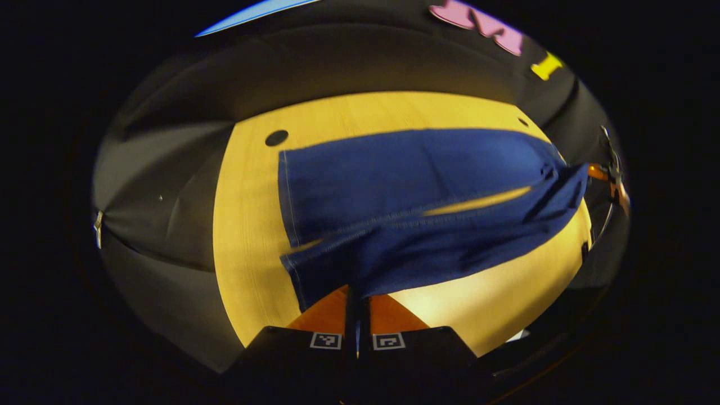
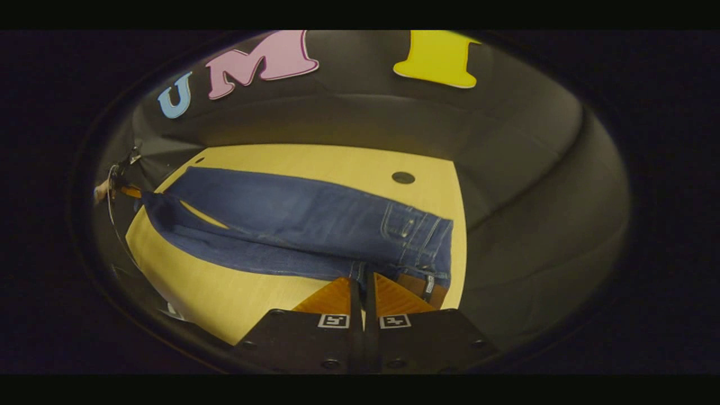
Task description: Grasp the waist and the cuffs of the jeans and fold them to make the two legs overlap; first hold the waist and fold one-third of the jeans toward the cuffs, then hold the cuffs and fold the remaining one-third in the same direction to finish folding.
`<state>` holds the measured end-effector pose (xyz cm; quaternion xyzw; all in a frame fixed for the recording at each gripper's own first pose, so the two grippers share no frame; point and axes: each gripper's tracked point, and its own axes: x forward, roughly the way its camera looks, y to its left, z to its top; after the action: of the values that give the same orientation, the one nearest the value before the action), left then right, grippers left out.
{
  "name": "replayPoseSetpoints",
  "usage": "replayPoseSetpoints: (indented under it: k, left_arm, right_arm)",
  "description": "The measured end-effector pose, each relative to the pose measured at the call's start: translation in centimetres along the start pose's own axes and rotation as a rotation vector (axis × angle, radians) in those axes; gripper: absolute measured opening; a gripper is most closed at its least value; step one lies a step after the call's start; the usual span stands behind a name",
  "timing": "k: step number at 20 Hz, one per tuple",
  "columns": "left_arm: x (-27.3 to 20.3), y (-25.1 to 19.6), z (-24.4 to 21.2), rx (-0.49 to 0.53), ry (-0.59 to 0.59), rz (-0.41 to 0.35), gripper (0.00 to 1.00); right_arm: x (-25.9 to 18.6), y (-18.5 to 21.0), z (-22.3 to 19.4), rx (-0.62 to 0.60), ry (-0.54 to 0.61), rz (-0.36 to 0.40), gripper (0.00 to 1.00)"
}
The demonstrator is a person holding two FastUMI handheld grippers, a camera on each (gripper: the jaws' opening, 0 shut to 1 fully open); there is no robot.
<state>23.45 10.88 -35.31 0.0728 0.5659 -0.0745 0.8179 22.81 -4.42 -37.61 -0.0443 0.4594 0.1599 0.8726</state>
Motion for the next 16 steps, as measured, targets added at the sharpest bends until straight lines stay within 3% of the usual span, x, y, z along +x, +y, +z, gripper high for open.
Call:
replayPoseSetpoints:
  k: [4, 5, 6, 7, 8, 10, 11, 12, 14, 16]
  left_arm:
    - [2.9, 1.5, 4.6, -0.012, 0.006, 0.04, 0.06]
    - [3.8, 1.8, 5.9, -0.032, 0.014, 0.047, 0.1]
    - [4.8, 2.3, 7.0, -0.058, 0.02, 0.047, 0.06]
    - [5.9, 2.7, 8.1, -0.09, 0.018, 0.044, 0.06]
    - [7.3, 2.8, 9.1, -0.119, 0.012, 0.046, 0.06]
    - [10.0, 3.4, 10.3, -0.183, 0.006, 0.058, 0.06]
    - [11.3, 3.9, 10.5, -0.212, 0.01, 0.086, 0.06]
    - [12.4, 4.8, 10.0, -0.235, 0.014, 0.138, 0.06]
    - [14.0, 5.9, 9.3, -0.286, -0.018, 0.205, 0.34]
    - [14.2, 6.2, 10.3, -0.276, -0.114, 0.206, 0.63]
  right_arm:
    - [3.8, -1.6, 4.6, 0.009, -0.066, -0.055, 0.05]
    - [5.0, -2.1, 5.5, 0.018, -0.067, -0.074, 0.05]
    - [6.4, -2.4, 6.1, 0.034, -0.064, -0.093, 0.0]
    - [8.1, -2.8, 6.5, 0.045, -0.059, -0.114, 0.05]
    - [9.6, -3.1, 6.8, 0.048, -0.046, -0.134, 0.0]
    - [12.7, -3.3, 6.4, 0.038, -0.016, -0.157, 0.05]
    - [14.3, -3.2, 5.7, 0.046, 0.01, -0.165, 0.0]
    - [15.5, -3.2, 4.7, 0.084, 0.039, -0.178, 0.05]
    - [17.7, -3.2, 3.0, 0.179, 0.086, -0.204, 0.0]
    - [18.2, -3.2, 3.6, 0.243, 0.053, -0.21, 0.0]
